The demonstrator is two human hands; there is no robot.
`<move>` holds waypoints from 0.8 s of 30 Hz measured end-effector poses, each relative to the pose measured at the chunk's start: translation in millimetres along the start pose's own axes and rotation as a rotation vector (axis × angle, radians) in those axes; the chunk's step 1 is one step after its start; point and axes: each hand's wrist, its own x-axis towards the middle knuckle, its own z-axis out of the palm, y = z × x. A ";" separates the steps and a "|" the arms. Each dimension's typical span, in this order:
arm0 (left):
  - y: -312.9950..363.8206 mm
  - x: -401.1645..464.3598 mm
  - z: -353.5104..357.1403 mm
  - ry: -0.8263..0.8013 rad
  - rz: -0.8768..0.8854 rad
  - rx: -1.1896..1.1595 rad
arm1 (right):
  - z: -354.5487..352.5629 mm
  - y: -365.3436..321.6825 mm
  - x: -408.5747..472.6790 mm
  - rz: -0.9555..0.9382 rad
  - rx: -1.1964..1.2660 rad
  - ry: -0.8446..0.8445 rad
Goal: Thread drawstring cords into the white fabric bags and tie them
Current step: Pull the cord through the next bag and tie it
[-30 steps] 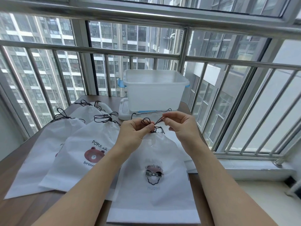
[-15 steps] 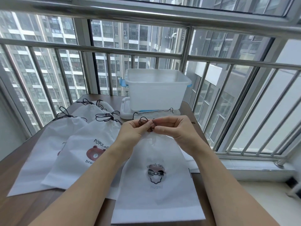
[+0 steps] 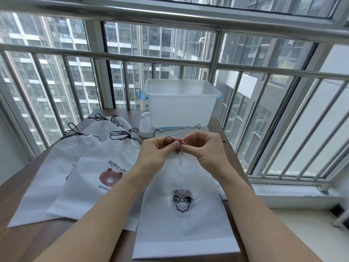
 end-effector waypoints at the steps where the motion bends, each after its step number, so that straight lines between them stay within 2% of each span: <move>1: 0.7 -0.1 -0.1 0.005 0.004 -0.006 | -1.5 2.3 0.9 -0.014 -0.061 0.003; 3: 2.4 0.3 -1.0 0.001 0.008 -0.014 | -3.4 4.3 2.0 -0.010 -0.143 -0.050; 6: 2.9 0.2 -3.3 -0.019 0.010 -0.004 | -2.8 4.0 0.3 0.022 -0.042 -0.162; 16: 3.0 1.2 -4.4 -0.010 0.089 0.062 | 1.5 2.9 -1.5 0.049 0.100 -0.145; 24: 0.0 -0.2 -1.9 -0.066 0.099 0.119 | -0.3 7.2 1.6 0.011 -0.086 -0.165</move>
